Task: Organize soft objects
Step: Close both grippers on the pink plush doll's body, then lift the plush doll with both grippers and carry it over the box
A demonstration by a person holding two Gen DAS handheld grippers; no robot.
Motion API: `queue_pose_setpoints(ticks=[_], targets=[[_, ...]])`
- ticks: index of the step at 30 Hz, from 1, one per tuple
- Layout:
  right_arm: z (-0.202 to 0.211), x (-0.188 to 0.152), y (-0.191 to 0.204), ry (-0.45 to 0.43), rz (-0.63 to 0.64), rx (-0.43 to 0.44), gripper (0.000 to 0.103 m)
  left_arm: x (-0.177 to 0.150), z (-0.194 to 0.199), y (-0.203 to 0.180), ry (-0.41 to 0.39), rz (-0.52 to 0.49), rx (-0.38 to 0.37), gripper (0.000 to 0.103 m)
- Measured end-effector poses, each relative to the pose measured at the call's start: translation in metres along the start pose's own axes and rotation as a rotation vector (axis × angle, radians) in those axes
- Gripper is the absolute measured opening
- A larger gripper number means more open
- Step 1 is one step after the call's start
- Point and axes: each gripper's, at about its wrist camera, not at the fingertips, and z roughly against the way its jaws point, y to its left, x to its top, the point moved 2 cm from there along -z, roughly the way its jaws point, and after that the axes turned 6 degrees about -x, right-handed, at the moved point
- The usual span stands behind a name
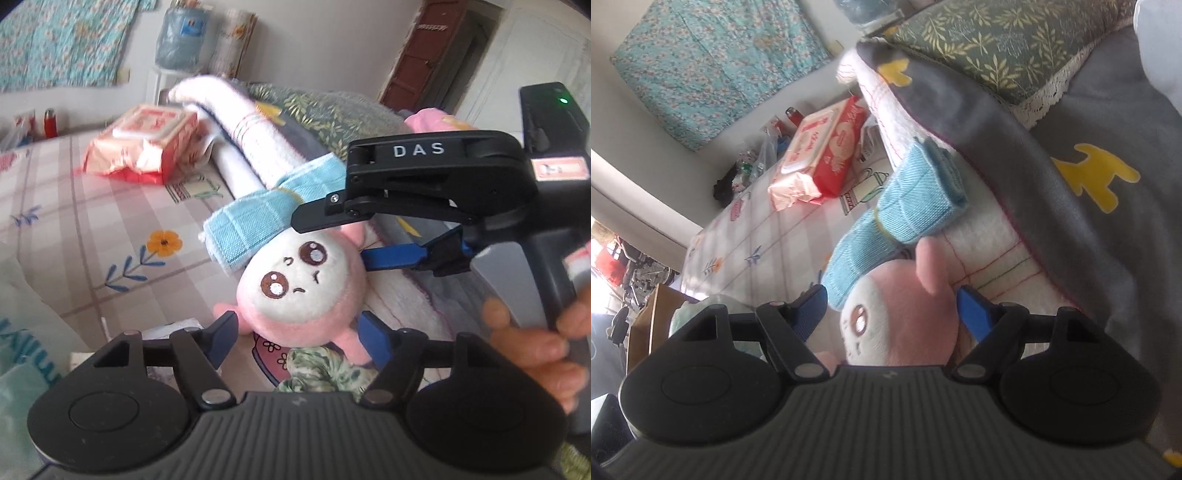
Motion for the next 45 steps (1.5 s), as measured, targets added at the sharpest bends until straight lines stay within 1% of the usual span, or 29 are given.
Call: queue_pose_setpoints(ticks=[4, 6, 7, 8, 11, 15, 21, 26, 28, 31, 35, 40, 45], targets=[[-0.015, 0.001, -0.003, 0.038, -0.002, 0.004, 0.078, 0.002, -0.018, 0.001, 0.036, 0.001, 0.027, 0.072], [-0.022, -0.002, -0.002, 0.054, 0.008, 0.003, 0.078, 0.003, -0.023, 0.001, 0.050, 0.002, 0.016, 0.070], [-0.024, -0.003, -0.001, 0.050, 0.018, -0.004, 0.078, 0.003, -0.024, 0.001, 0.054, 0.007, 0.006, 0.066], [-0.025, -0.004, 0.000, 0.047, 0.025, -0.007, 0.077, 0.003, -0.025, -0.001, 0.056, 0.006, -0.001, 0.065], [-0.021, -0.006, 0.000, 0.032, 0.018, -0.005, 0.072, 0.003, -0.021, -0.006, 0.053, -0.014, 0.007, 0.065], [-0.008, -0.011, 0.001, 0.007, -0.001, 0.004, 0.070, 0.001, -0.006, -0.015, 0.033, -0.036, -0.012, 0.065], [0.033, -0.021, 0.004, -0.041, -0.017, 0.036, 0.070, 0.000, 0.032, -0.029, -0.031, -0.070, -0.046, 0.065], [0.076, -0.030, 0.015, -0.089, -0.010, 0.090, 0.070, 0.000, 0.076, -0.038, -0.118, -0.097, -0.059, 0.064], [0.092, -0.034, 0.026, -0.112, 0.006, 0.112, 0.070, 0.000, 0.096, -0.040, -0.163, -0.106, -0.055, 0.064], [0.114, -0.039, 0.048, -0.147, 0.047, 0.146, 0.070, -0.001, 0.127, -0.037, -0.231, -0.113, -0.037, 0.064], [0.134, -0.045, 0.089, -0.177, 0.113, 0.206, 0.070, -0.004, 0.170, -0.024, -0.328, -0.096, 0.014, 0.064], [0.140, -0.055, 0.155, -0.170, 0.212, 0.306, 0.070, -0.012, 0.226, 0.009, -0.425, -0.041, 0.133, 0.065], [0.124, -0.075, 0.247, -0.090, 0.355, 0.408, 0.071, -0.028, 0.284, 0.058, -0.472, 0.056, 0.294, 0.065]])
